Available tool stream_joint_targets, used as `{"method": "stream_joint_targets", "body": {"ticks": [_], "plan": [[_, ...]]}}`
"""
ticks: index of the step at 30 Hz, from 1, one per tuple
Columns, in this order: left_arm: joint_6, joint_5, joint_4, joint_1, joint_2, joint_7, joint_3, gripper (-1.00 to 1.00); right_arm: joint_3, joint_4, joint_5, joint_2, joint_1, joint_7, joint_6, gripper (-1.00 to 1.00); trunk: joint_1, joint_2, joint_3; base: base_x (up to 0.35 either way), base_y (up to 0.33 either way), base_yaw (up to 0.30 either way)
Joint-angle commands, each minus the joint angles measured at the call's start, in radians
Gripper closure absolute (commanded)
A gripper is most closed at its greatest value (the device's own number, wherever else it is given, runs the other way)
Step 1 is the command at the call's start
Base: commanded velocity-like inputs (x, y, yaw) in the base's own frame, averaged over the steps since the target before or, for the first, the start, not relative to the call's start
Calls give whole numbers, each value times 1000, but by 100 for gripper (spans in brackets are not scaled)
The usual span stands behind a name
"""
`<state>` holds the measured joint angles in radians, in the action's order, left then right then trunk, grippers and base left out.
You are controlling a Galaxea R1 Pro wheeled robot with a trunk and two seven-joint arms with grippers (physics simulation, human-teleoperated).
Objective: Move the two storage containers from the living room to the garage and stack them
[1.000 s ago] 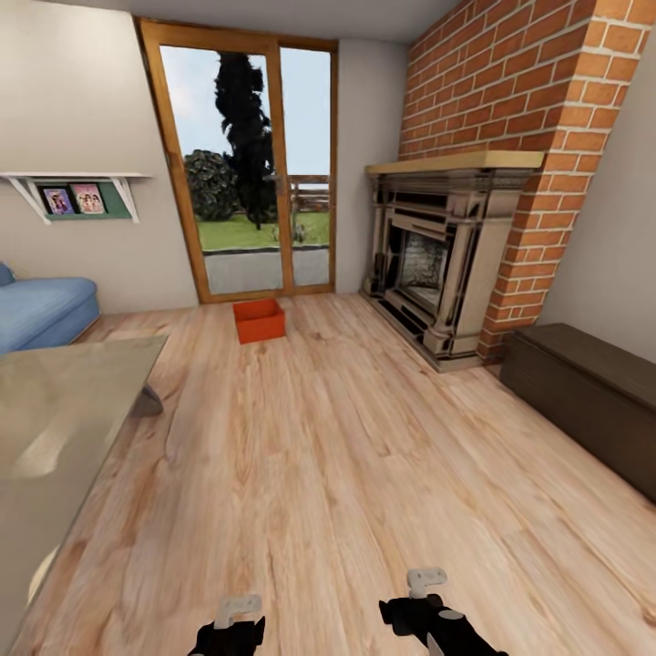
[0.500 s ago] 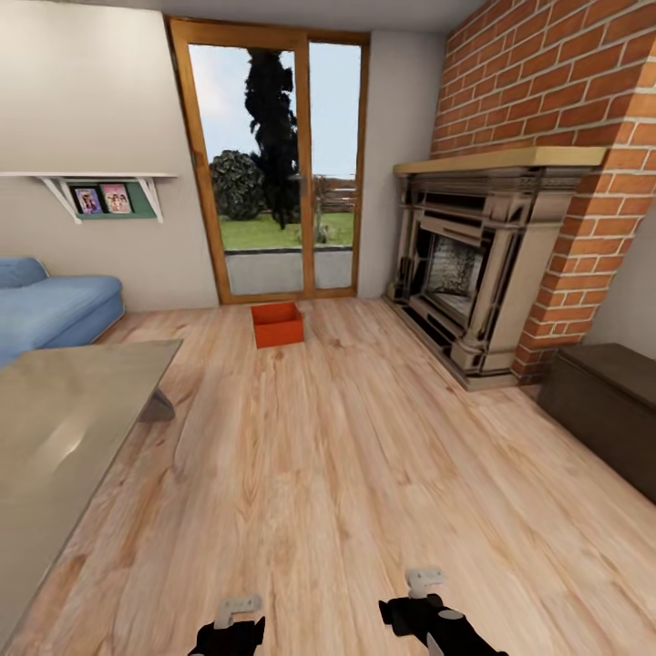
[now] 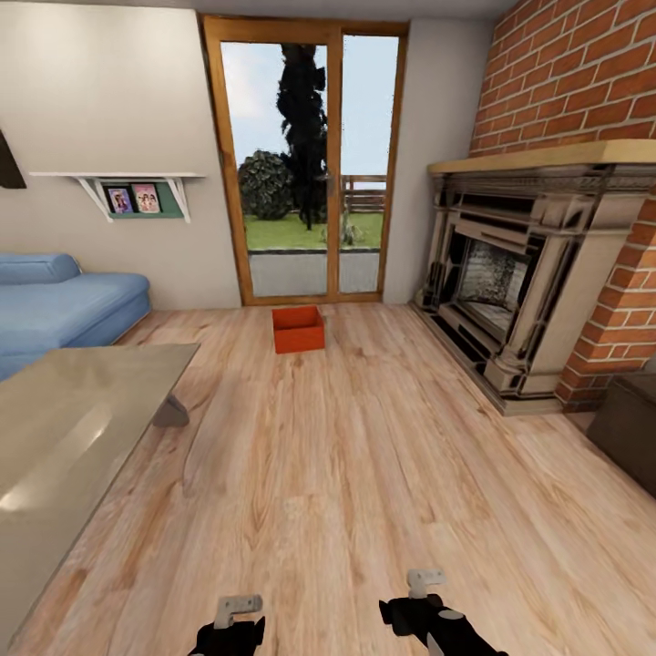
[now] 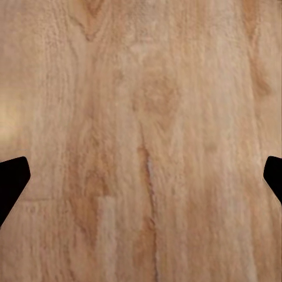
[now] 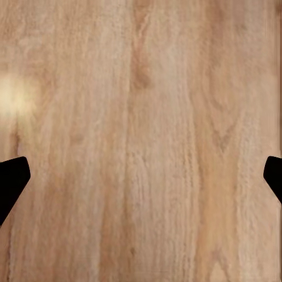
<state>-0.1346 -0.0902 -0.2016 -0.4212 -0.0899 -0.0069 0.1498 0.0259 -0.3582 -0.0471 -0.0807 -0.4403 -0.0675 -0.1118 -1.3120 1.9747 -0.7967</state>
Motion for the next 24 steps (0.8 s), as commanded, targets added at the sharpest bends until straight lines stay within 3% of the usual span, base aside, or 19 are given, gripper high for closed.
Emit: {"method": "stream_joint_targets", "body": {"ticks": [1,24], "plan": [[-3,-10,1,-1,-1,-1,8,-100,2,-2,-5,0,0,-2,-6,-100,0,0,-1,344,-85,33],[-3,-10,1,-1,-1,-1,8,-100,2,-2,-5,2,0,-4,-6,-100,0,0,-1,344,-85,3]]}}
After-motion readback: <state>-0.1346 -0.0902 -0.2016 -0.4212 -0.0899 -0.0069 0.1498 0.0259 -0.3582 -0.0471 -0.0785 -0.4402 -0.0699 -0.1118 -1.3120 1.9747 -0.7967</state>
